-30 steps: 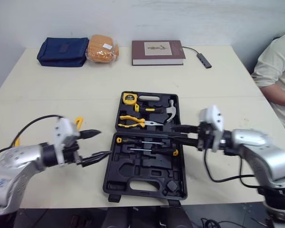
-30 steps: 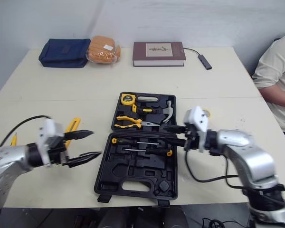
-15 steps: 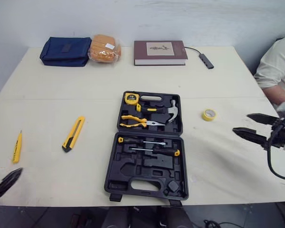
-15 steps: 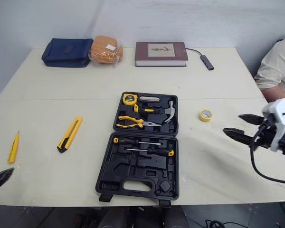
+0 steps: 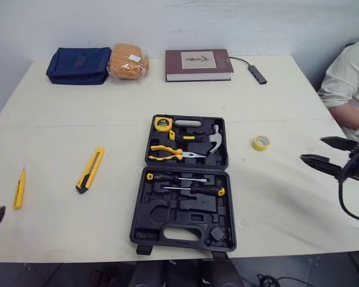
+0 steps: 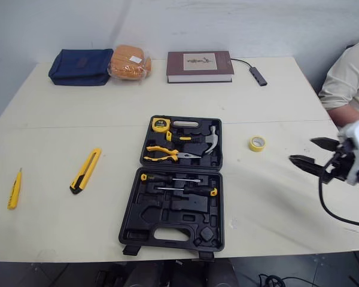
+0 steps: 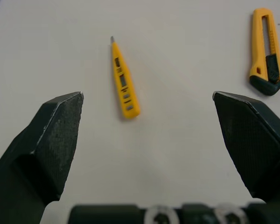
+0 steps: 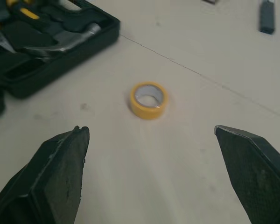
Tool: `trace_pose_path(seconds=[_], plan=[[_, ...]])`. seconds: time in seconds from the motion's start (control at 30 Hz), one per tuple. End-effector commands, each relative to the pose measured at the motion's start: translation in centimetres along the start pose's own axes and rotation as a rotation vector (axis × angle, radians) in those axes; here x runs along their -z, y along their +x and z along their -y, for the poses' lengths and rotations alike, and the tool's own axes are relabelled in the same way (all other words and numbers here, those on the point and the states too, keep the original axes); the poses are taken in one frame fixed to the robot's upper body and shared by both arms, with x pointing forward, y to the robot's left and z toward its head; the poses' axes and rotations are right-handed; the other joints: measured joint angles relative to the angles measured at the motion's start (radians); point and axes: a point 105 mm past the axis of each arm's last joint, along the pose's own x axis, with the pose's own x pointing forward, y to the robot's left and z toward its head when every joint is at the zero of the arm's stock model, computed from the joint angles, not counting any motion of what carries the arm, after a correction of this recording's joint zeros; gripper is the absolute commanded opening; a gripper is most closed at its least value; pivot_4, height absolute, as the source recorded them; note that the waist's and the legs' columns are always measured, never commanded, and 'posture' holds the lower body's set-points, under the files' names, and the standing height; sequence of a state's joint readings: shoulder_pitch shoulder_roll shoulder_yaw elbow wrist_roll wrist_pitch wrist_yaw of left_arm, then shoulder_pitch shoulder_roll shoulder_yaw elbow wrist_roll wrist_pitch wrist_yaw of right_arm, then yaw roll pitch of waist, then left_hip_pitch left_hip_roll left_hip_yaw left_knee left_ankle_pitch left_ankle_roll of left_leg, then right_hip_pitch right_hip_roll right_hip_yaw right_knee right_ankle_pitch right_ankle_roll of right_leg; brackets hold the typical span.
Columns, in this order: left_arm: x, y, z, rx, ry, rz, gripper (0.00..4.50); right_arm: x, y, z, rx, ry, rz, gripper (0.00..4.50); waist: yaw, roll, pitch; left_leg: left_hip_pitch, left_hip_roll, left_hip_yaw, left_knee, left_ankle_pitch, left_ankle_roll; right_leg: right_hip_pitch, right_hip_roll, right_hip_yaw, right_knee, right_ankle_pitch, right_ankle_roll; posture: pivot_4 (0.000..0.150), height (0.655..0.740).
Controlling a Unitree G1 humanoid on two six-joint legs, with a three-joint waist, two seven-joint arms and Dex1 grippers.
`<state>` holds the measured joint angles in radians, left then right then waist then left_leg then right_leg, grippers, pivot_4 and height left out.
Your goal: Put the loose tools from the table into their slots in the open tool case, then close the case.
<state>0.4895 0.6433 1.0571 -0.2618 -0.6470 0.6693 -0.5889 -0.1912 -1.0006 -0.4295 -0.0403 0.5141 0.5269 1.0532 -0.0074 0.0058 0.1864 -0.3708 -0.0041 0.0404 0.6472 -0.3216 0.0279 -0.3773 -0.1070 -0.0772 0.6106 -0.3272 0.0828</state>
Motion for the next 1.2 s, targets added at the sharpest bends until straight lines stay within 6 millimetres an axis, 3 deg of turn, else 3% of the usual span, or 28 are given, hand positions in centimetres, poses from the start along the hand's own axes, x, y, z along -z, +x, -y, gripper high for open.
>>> trace_pose_path(seconds=[0.03,0.23,0.37,0.5,0.83,1.17,1.2], plan=[[-0.3,0.8,0.1,-0.045,0.003,-0.013,4.50,-3.6,1.9,-3.7,-0.163,-0.059,0.082,4.45,-0.001,0.000,0.000,0.000,0.000,0.000,0.000,0.000,0.000,0.000,0.000,0.000,0.000,0.000,0.000,0.150,0.7400],[0.0,3.0,-0.3,-0.083,-0.045,-0.037,4.50,-7.7,4.2,-10.8,-0.499,-0.127,0.168,4.45,0.003,0.000,0.001,-0.001,0.000,0.000,0.001,0.001,0.002,-0.001,0.000,0.000,0.000,0.000,0.000,0.150,0.7400],[-1.1,5.2,1.3,-0.013,-0.021,-0.045,4.50,-9.2,5.1,-13.6,-0.647,-0.169,0.218,4.45,0.008,-0.002,0.001,-0.001,0.000,0.000,0.001,0.000,0.000,-0.001,0.000,-0.001,0.000,0.000,0.000,0.150,0.7400],[-0.9,5.9,0.0,-0.093,-0.024,-0.063,4.50,-9.8,5.5,-15.4,-0.749,-0.209,0.245,4.45,0.003,-0.003,0.001,-0.001,-0.001,0.000,0.001,0.003,-0.005,0.000,0.000,0.000,-0.001,0.000,0.001,0.150,0.7400],[1.0,6.6,-3.2,-0.183,-0.127,-0.136,4.50,-11.2,5.8,-16.6,-0.843,-0.263,0.286,4.45,-0.020,-0.003,0.001,-0.001,-0.001,0.000,0.000,0.003,-0.003,-0.001,0.000,-0.001,0.000,0.000,0.001,0.150,0.7400],[4.0,8.5,-2.5,-0.107,-0.221,-0.225,4.50,-11.8,5.8,-17.1,-0.872,-0.275,0.307,4.45,-0.019,-0.004,0.000,0.000,-0.001,0.000,0.000,0.004,-0.005,-0.001,0.000,-0.001,0.002,0.000,0.001,0.150,0.7400],[4.1,8.7,-2.4,-0.103,-0.224,-0.231,3.95,-11.8,5.8,-17.2,-0.873,-0.275,0.308,4.50,-0.018,-0.004,0.000,0.000,-0.001,0.000,0.000,0.005,-0.005,-0.001,0.000,-0.001,0.002,0.000,0.001,0.150,0.7400]])
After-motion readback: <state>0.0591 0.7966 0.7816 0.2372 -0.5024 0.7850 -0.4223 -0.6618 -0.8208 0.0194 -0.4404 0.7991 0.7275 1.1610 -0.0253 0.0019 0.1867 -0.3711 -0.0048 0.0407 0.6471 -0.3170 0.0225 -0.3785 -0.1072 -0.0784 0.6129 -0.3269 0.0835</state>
